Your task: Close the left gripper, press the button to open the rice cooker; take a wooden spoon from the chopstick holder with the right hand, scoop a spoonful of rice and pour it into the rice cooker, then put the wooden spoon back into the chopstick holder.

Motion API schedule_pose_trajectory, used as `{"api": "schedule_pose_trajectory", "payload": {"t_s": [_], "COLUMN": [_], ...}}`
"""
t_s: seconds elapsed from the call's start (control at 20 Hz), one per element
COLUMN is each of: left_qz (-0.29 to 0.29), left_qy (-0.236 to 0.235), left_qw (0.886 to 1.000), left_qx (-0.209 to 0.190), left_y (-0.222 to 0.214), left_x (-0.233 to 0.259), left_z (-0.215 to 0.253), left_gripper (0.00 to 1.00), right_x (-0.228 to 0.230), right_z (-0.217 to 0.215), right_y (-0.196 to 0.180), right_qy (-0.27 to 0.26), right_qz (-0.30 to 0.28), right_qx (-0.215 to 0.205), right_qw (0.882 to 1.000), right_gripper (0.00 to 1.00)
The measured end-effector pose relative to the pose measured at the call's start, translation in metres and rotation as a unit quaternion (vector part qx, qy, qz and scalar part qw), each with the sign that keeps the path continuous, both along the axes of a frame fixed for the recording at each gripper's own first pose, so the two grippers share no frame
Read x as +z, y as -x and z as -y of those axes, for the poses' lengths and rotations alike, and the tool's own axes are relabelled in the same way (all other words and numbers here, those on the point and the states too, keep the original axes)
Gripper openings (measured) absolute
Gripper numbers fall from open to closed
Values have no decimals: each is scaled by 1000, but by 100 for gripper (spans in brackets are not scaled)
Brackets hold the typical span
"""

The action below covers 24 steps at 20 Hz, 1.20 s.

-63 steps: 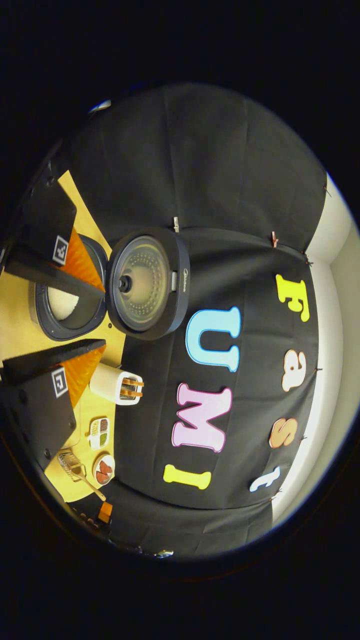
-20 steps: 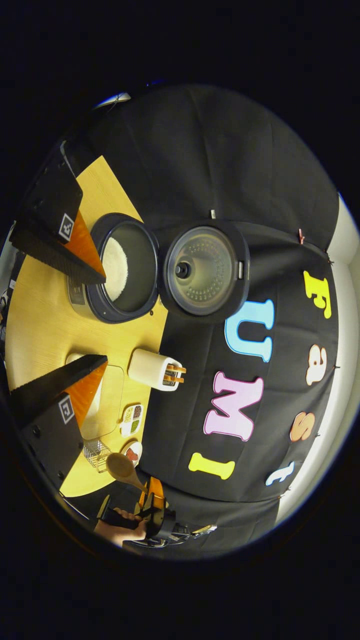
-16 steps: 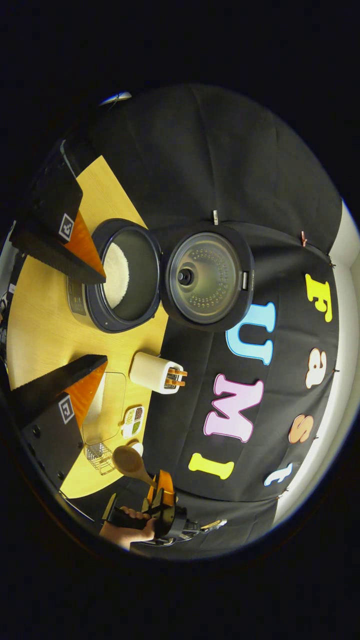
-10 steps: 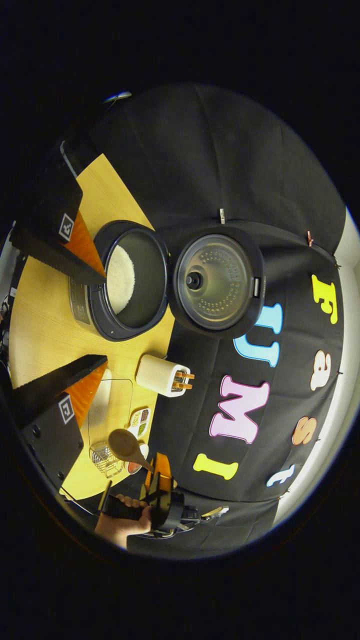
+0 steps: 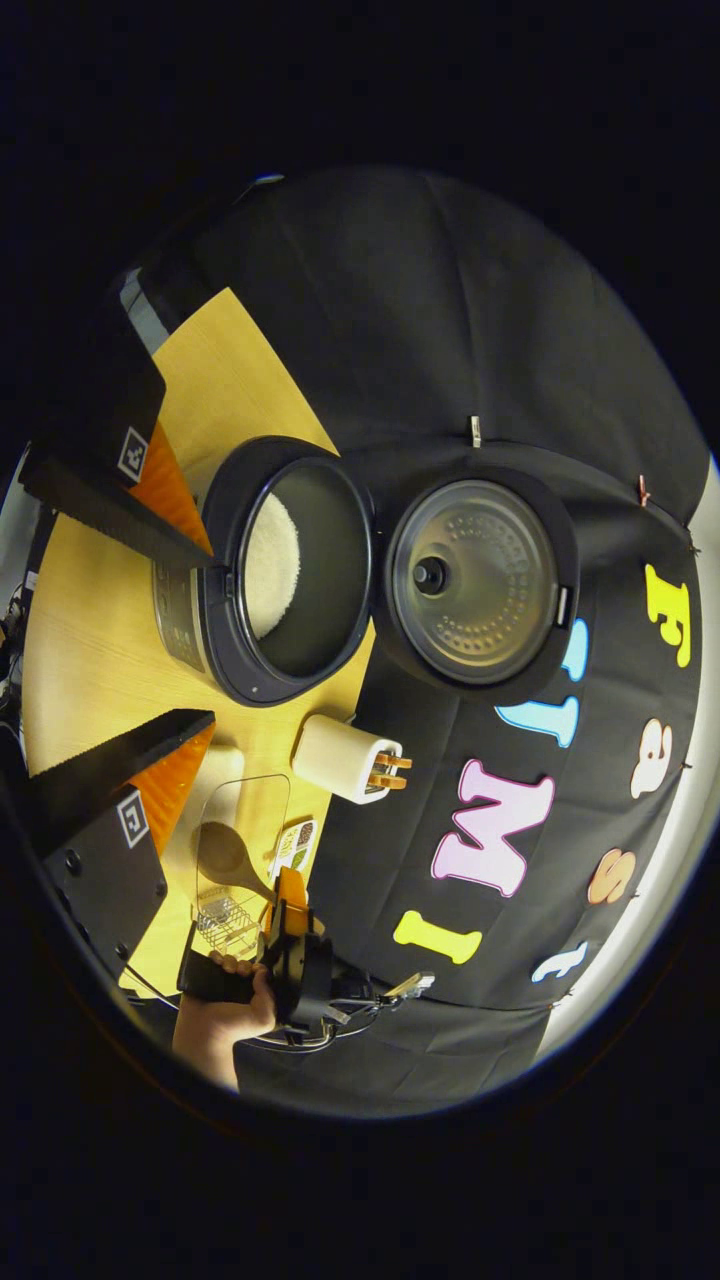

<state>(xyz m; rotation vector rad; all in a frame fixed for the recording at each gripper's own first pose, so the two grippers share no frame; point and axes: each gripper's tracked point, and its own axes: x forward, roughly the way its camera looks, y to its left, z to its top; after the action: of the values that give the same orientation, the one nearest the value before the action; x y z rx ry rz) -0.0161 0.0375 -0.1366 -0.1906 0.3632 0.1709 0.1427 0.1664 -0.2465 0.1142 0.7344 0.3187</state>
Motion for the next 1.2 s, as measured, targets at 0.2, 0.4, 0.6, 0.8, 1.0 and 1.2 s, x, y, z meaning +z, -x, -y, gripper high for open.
{"api": "schedule_pose_trajectory", "payload": {"t_s": [0.2, 0.4, 0.6, 0.8, 1.0, 1.2], "left_qz": [1, 1, 0, 2, 6, 12], "left_qy": [-6, -20, -7, -6, -9, -12], "left_qw": [1000, 1000, 1000, 1000, 1000, 1000], "left_qx": [-5, -14, -7, -1, -8, -17], "left_y": [2, 2, 6, 8, 6, 4], "left_x": [-5, -3, -7, -5, -2, 7], "left_z": [-9, -23, -32, -38, -34, -28], "left_gripper": [95, 96, 95, 95, 95, 95], "right_x": [-24, -30, -32, -32, -30, -15], "right_z": [-18, -41, -54, -71, -66, -52], "right_y": [19, 21, 23, 24, 22, 18], "right_qy": [-3, -15, -33, -96, -112, -157], "right_qz": [-41, -67, -93, -147, -164, -167], "right_qx": [4, -5, -17, -53, -74, -100], "right_qw": [999, 998, 995, 983, 977, 968], "right_gripper": [20, 19, 20, 19, 20, 20]}}
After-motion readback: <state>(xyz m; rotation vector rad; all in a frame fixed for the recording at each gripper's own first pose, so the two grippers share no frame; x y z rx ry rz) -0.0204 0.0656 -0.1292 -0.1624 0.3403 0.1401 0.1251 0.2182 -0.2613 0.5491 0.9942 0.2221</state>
